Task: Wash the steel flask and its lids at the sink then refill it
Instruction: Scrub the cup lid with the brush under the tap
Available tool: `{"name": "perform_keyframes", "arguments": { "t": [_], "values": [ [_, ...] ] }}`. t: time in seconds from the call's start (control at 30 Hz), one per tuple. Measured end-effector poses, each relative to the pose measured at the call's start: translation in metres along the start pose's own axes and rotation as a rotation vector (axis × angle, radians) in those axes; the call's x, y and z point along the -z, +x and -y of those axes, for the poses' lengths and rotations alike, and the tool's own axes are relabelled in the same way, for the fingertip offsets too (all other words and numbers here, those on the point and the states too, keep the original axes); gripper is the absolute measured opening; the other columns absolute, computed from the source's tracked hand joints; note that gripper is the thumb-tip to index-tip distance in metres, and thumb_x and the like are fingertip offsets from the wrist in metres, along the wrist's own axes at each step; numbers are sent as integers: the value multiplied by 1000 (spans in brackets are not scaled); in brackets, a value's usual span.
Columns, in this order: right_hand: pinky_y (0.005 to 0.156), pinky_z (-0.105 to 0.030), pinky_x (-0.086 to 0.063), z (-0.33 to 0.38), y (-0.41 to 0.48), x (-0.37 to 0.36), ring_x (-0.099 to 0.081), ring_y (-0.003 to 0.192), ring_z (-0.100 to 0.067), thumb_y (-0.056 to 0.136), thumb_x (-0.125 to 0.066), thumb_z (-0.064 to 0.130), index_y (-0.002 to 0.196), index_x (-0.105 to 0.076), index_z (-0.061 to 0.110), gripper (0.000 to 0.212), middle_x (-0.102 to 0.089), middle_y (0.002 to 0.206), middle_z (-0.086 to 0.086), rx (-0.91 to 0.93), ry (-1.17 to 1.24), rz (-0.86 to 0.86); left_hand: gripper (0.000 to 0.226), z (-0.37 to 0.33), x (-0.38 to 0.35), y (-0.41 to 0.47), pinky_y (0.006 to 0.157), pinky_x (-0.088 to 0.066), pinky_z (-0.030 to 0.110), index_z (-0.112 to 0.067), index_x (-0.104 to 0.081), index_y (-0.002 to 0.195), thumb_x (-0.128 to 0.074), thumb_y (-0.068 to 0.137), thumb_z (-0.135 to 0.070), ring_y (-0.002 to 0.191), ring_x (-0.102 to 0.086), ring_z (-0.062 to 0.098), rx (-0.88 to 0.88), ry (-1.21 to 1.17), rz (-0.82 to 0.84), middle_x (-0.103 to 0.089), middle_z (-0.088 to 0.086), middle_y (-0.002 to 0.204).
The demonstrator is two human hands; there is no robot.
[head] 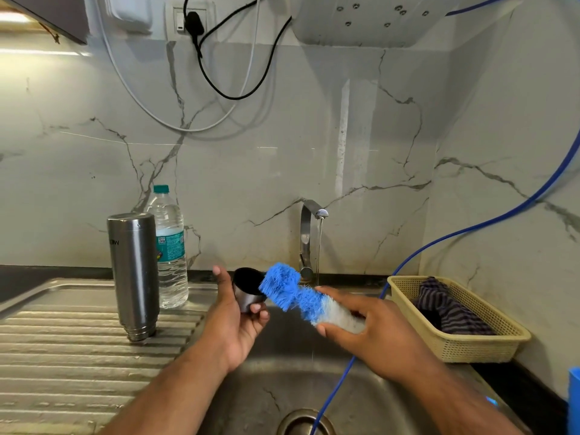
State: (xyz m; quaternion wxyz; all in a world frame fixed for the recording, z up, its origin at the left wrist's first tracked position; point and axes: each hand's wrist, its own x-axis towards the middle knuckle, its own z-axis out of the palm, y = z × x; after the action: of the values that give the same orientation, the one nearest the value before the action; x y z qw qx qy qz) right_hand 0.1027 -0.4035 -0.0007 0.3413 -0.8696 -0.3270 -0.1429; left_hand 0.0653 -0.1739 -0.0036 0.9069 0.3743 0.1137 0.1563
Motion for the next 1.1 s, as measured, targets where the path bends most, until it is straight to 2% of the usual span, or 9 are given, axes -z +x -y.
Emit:
{"name": "perform_keyframes", "arguments": {
  "t": [0.2, 0.3, 0.37, 0.47, 0.6, 0.73, 0.83, 0.93, 1.1],
  "values": [
    [76, -2, -43, 1, 0, -7, -60, 100, 18, 89, -77, 45, 134, -61, 52, 49, -68, 105, 35, -82, 114, -76, 75, 13, -8, -3, 73, -62, 34, -1, -62, 120, -60, 74, -61, 88, -66, 23, 3, 88, 118, -70, 20, 103],
    [80, -5, -46, 8, 0, -5, -61, 100, 16, 88, -76, 49, 134, -60, 54, 49, -68, 107, 37, -76, 120, -66, 65, 4, -1, 3, 81, -63, 35, -3, -62, 120, -64, 77, -52, 101, -72, 27, -77, 15, 77, -73, 22, 113],
    [87, -19, -54, 8, -1, 1, -63, 104, 7, 86, -68, 63, 139, -44, 66, 58, -67, 120, 33, -17, -60, -34, 57, -1, 4, 5, 83, -56, 36, -10, -65, 121, -64, 83, -52, 104, -70, 28, -144, 237, 86, -76, 17, 112],
    [78, -26, -53, 7, -2, 11, -63, 106, -2, 91, -57, 69, 142, -21, 75, 63, -66, 121, 29, 153, -384, 11, 56, 2, 8, 1, 67, -49, 34, -16, -68, 117, -63, 84, -62, 84, -65, 25, -130, 599, 127, -77, 11, 99],
    [60, -27, -34, 8, 1, 14, -55, 73, -10, 85, -74, 52, 137, -53, 57, 57, -58, 80, 16, 329, -655, -148, 58, 7, 7, -9, 49, -39, 23, -19, -69, 116, -53, 92, -69, 56, -46, 10, 85, 804, 225, -77, 19, 101],
    [75, -33, -49, 13, -2, 8, -59, 104, -11, 97, -51, 62, 146, -36, 62, 51, -64, 107, 17, 45, -531, -24, 36, 5, 5, -9, 52, -41, 26, -26, -67, 111, -59, 94, -57, 61, -53, 14, -88, 866, 316, -71, 18, 97],
    [87, -33, -52, 22, -4, 6, -62, 115, -13, 96, -46, 69, 140, -53, 50, 49, -69, 127, 14, -134, -406, 12, 18, 4, 2, -9, 58, -43, 29, -24, -66, 108, -61, 99, -38, 74, -59, 21, -173, 807, 362, -67, 21, 105],
    [86, -32, -52, 30, -7, 5, -63, 114, -14, 95, -46, 69, 138, -55, 49, 48, -71, 123, 12, -127, -402, -8, 32, 5, 1, -11, 66, -44, 33, -18, -67, 110, -58, 97, -46, 82, -63, 25, -145, 694, 303, -71, 20, 102],
    [49, -25, -29, 23, -7, -5, -45, 63, -12, 90, -60, 55, 136, -58, 48, 46, -54, 73, 11, 242, -689, -232, 51, 1, 1, -9, 49, -41, 26, -11, -69, 111, -54, 97, -58, 64, -58, 20, 39, 765, 157, -74, 24, 93]
  ]
}}
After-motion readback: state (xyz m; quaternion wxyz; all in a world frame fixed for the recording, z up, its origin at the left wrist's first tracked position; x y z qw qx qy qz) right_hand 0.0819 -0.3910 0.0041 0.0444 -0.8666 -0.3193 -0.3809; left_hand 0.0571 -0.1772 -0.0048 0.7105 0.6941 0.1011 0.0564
